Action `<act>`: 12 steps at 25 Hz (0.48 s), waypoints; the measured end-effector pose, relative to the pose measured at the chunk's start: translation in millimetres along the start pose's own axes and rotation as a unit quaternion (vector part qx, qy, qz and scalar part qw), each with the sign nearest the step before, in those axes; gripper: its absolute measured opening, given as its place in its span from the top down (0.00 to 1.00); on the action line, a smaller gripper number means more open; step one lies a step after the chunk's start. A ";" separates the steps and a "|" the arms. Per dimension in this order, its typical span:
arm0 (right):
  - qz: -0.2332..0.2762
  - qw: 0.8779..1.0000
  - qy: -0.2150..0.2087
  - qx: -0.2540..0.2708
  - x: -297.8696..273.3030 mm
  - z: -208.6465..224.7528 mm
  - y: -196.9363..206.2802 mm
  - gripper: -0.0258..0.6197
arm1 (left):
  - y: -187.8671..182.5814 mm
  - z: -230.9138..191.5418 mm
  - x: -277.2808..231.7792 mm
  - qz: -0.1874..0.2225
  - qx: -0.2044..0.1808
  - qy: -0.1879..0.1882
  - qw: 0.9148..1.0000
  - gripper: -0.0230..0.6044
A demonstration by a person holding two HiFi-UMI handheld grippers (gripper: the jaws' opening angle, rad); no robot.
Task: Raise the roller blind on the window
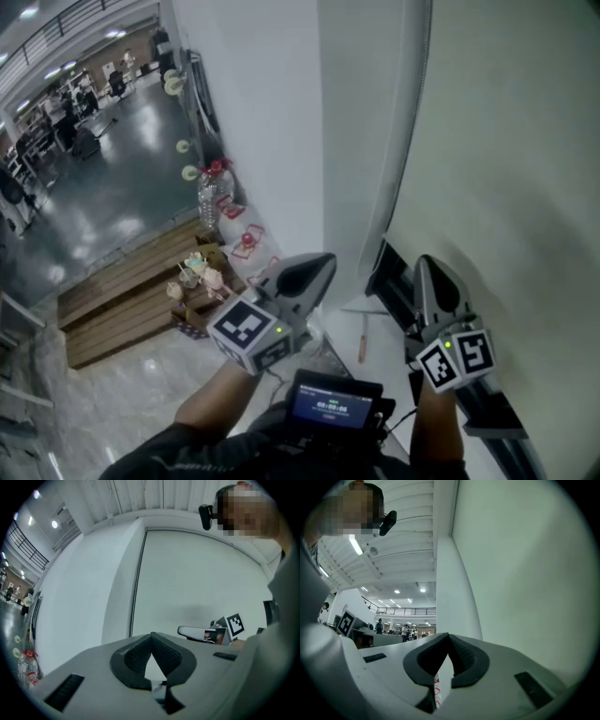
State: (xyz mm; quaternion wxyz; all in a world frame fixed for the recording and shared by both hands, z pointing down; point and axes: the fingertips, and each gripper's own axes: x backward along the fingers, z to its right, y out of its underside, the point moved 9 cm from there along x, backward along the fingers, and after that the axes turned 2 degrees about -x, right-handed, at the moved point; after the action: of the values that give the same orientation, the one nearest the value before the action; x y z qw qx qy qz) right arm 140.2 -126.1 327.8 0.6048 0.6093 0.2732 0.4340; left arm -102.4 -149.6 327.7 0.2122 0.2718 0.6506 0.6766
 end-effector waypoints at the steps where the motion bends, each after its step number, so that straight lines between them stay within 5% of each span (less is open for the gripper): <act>1: -0.001 1.000 0.006 0.000 -5.4 0.1 1.4 0.96 | 0.7 -7.0 -2.5 -0.001 -0.001 0.006 1.000 0.98; 12: -0.007 0.998 0.061 0.002 -36.4 -3.9 5.2 0.96 | 3.0 -49.4 -15.8 0.009 0.011 0.062 0.998 0.98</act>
State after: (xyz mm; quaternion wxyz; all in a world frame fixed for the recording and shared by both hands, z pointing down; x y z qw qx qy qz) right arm 118.6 -156.0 325.2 0.5888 0.5806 0.3149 0.4659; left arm -122.0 -197.7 329.0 0.1626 0.2380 0.6674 0.6867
